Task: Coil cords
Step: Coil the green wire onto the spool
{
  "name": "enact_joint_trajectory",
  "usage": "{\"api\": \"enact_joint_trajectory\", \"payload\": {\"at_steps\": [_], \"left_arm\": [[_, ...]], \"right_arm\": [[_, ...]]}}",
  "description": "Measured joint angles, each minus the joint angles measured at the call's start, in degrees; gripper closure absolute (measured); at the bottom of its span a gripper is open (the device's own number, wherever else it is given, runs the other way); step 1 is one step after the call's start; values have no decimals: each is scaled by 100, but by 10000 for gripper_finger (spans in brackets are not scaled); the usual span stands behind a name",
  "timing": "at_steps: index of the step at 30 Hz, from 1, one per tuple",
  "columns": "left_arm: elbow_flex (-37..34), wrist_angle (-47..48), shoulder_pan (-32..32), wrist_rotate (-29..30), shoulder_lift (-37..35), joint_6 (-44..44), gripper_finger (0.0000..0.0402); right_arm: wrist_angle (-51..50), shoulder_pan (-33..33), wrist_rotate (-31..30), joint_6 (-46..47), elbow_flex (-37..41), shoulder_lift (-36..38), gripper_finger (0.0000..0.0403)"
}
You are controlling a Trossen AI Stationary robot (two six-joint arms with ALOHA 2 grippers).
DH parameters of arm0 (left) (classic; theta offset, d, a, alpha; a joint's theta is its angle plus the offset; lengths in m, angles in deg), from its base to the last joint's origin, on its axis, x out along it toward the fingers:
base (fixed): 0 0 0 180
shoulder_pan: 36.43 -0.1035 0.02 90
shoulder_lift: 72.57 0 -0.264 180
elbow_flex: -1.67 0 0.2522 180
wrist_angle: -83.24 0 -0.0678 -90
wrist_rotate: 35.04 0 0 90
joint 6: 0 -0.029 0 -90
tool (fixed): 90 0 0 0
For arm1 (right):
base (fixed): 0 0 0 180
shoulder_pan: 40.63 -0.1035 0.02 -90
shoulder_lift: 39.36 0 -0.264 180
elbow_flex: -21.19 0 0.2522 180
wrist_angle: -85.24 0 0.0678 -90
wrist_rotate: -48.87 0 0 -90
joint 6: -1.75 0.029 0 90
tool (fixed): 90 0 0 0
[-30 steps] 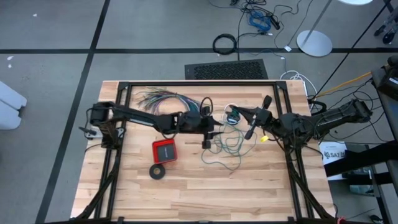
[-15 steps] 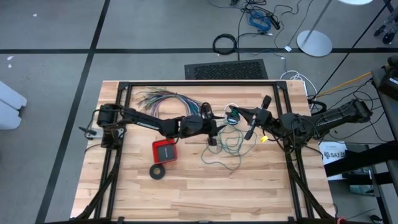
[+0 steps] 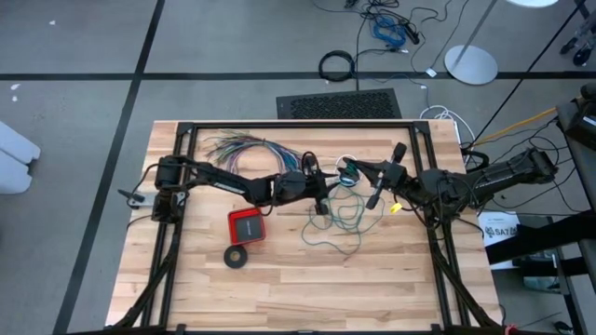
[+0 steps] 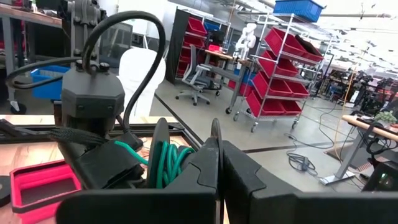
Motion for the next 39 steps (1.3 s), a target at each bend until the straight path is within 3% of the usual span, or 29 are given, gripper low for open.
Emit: {"api": "enact_joint_trajectory", "payload": {"at_steps": [7, 23, 35, 39], "left_arm": [[2, 256, 19, -163, 0, -13, 317], [2, 823, 23, -208, -393, -164, 302], [2, 1398, -186, -439, -393, -77, 389], [2, 1490, -375, -426, -442, -111, 395]], "right_arm": [[-88, 0, 0, 35, 0, 0, 403], [-132, 0, 0, 80, 2, 0, 403], [-112, 0, 141, 152, 2, -2, 403], [-249, 0, 153, 253, 2, -2, 403]]}}
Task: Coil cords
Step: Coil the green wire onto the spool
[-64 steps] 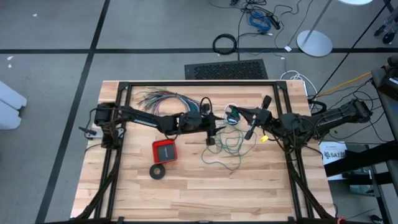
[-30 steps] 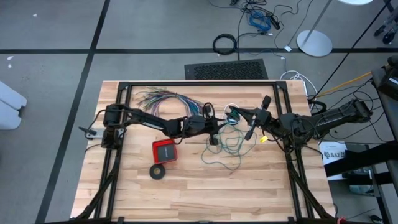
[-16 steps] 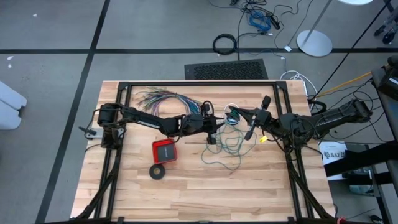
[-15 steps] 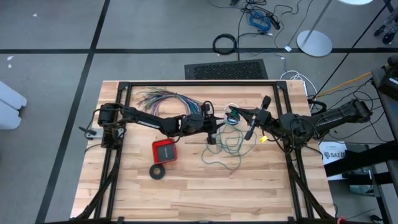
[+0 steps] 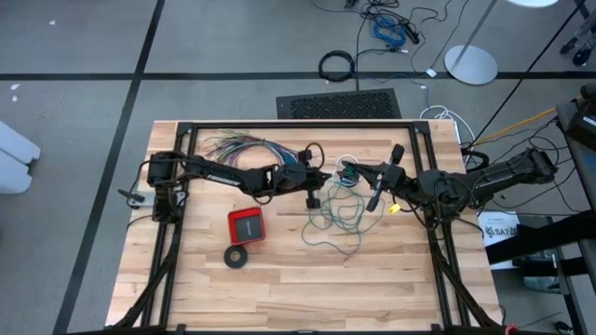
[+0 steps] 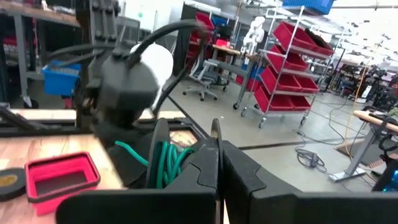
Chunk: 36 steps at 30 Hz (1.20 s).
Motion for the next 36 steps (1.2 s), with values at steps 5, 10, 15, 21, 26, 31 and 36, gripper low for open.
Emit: {"api": "enact_joint_trajectory", "payload": {"at_steps": [5, 10, 15, 21, 26, 31, 36], "left_arm": [[0, 351, -237, 40, -251, 6, 398], [0, 534, -331, 35, -646, -13, 400], [0, 653, -341, 6, -1007, -49, 400], [47, 760, -363, -54, -1136, -53, 401], [74, 890, -389, -53, -1138, -7, 401], [74, 985, -384, -73, -1138, 112, 401], [76, 977, -366, -281, -1138, 309, 401]], "right_arm": [[-265, 0, -5, 171, 0, 0, 403], [-420, 43, -28, 325, 0, 0, 403], [-837, 247, -28, 663, 2, -81, 403], [-768, 605, 679, 788, 2, -470, 403], [-796, 829, 767, 880, 2, -834, 403], [-781, 1064, 859, 946, 2, -1110, 403], [-779, 1271, 669, 1051, 2, -1416, 403]]}}
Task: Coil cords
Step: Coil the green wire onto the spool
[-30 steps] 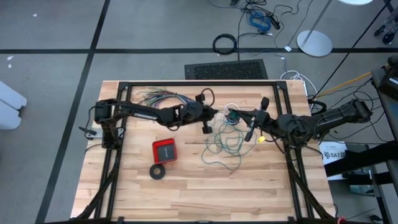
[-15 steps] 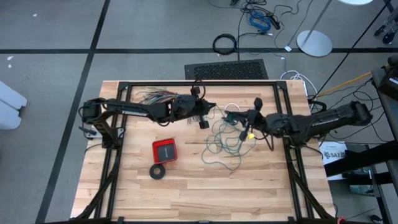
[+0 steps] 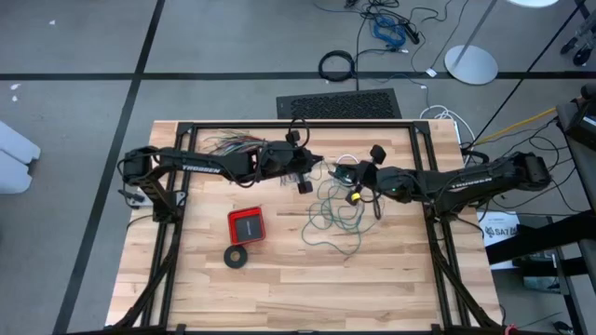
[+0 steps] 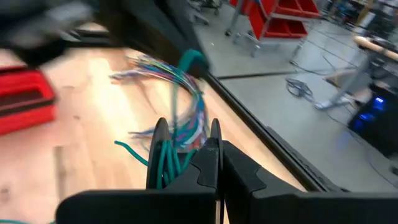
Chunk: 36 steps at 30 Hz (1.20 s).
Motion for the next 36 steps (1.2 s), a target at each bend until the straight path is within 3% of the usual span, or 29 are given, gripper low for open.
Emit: {"api": "enact_joint_trajectory", "payload": {"at_steps": [5, 17, 25, 36], "left_arm": [[2, 0, 81, -59, 0, 160, 401], [4, -22, 401, -184, 0, 555, 401], [9, -139, 591, -188, 85, 692, 402], [9, -398, 612, 15, 332, 751, 402]], "right_arm": [[242, 93, -646, 70, 0, -397, 403], [2328, 86, -1602, -601, 0, -1340, 403], [3715, 79, -1441, -1041, -2, -1711, 403], [4378, 17, -1140, -1184, -2, -1853, 403]]}}
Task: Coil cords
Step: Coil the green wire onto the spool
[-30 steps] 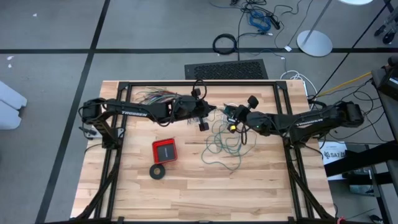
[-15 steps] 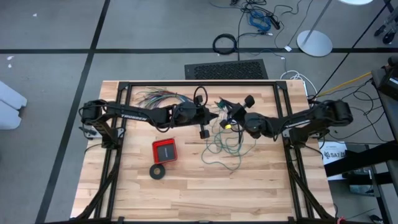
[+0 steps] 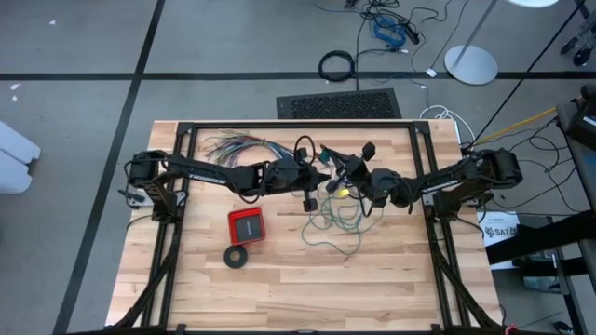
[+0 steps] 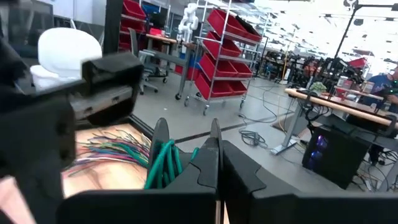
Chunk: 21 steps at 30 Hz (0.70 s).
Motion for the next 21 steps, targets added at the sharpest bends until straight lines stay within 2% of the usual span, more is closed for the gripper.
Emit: {"api": "enact_joint_trajectory", "payload": {"at_steps": [7, 14, 21], "left_arm": [[0, -196, -13, 627, 67, -4, 402], [0, -248, -12, 815, 145, -9, 388], [0, -160, -13, 836, 190, -219, 376]], "right_arm": [[198, -63, 2, -150, 0, 0, 403], [683, -191, -27, -498, 0, 4, 403], [962, -446, -361, -1183, 0, 264, 403]]}}
